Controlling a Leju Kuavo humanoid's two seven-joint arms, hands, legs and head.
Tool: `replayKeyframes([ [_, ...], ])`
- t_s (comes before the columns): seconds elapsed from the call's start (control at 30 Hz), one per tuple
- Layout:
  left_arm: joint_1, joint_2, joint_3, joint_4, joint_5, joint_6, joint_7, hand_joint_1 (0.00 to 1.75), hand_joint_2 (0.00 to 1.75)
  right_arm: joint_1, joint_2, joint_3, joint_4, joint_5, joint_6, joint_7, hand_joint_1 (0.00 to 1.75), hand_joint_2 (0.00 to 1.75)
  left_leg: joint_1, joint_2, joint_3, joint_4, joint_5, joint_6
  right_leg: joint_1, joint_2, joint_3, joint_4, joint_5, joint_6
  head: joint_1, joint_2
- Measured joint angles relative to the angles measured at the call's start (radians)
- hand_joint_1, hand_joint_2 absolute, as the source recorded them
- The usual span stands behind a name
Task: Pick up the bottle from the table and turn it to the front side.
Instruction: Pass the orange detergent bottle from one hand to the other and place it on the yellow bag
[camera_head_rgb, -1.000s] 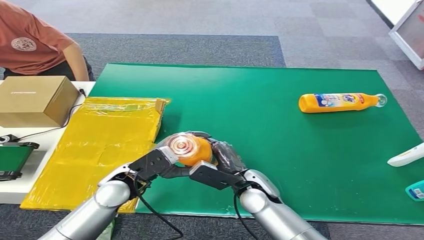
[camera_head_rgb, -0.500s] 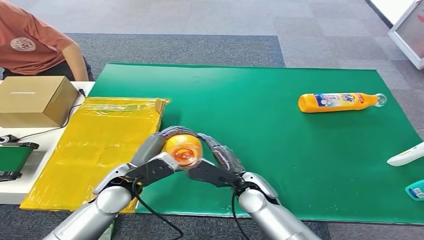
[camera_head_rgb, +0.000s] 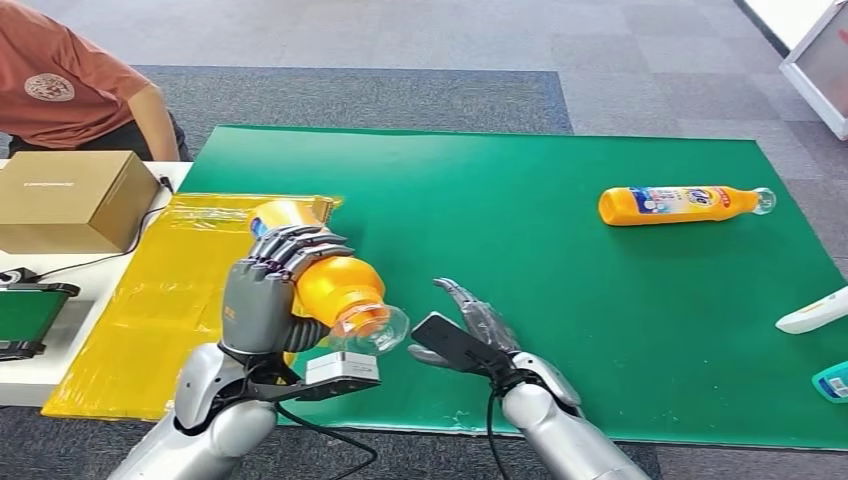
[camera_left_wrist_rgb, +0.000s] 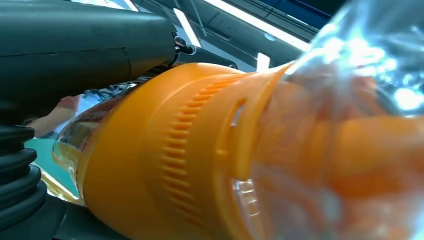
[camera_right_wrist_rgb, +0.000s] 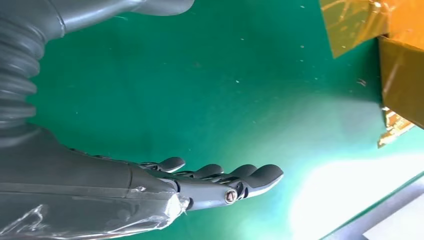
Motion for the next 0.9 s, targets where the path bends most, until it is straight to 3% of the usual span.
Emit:
replayKeyframes([
  [0.27, 0.053, -0.004, 0.084, 0.067, -0.248, 0.017, 0.171, 1.75, 1.75, 0.052, -0.002, -0.05, -0.182, -0.058, -0.028, -0.018, 0.0, 1.75, 0.0, 0.0, 0.0, 0.0, 0.0, 0.0, 0.0, 0.0, 0.0, 0.0, 0.0, 0.0, 0.0, 0.0],
  [0.6, 0.067, -0.033, 0.243, 0.243, -0.3, 0.072, 0.205, 1.75, 1.75, 0.096, -0.012, -0.082, -0.436, -0.106, -0.06, -0.051, 0.0, 1.75, 0.0, 0.0, 0.0, 0.0, 0.0, 0.0, 0.0, 0.0, -0.001, 0.0, 0.0, 0.0, 0.0, 0.0],
  [0.83, 0.036, -0.052, 0.323, 0.391, -0.323, 0.087, 0.205, 1.75, 1.75, 0.107, -0.023, -0.077, -0.544, -0.132, -0.064, -0.081, 0.0, 1.75, 0.0, 0.0, 0.0, 0.0, 0.0, 0.0, 0.0, 0.0, 0.0, 0.0, 0.0, 0.0, 0.0, 0.0],
  [0.9, 0.022, -0.054, 0.336, 0.431, -0.324, 0.101, 0.195, 1.34, 1.75, 0.111, -0.026, -0.069, -0.562, -0.136, -0.059, -0.086, 0.0, 1.75, 0.0, 0.0, 0.0, 0.0, 0.0, 0.0, 0.0, 0.0, 0.0, 0.0, 0.0, 0.0, 0.0, 0.0],
])
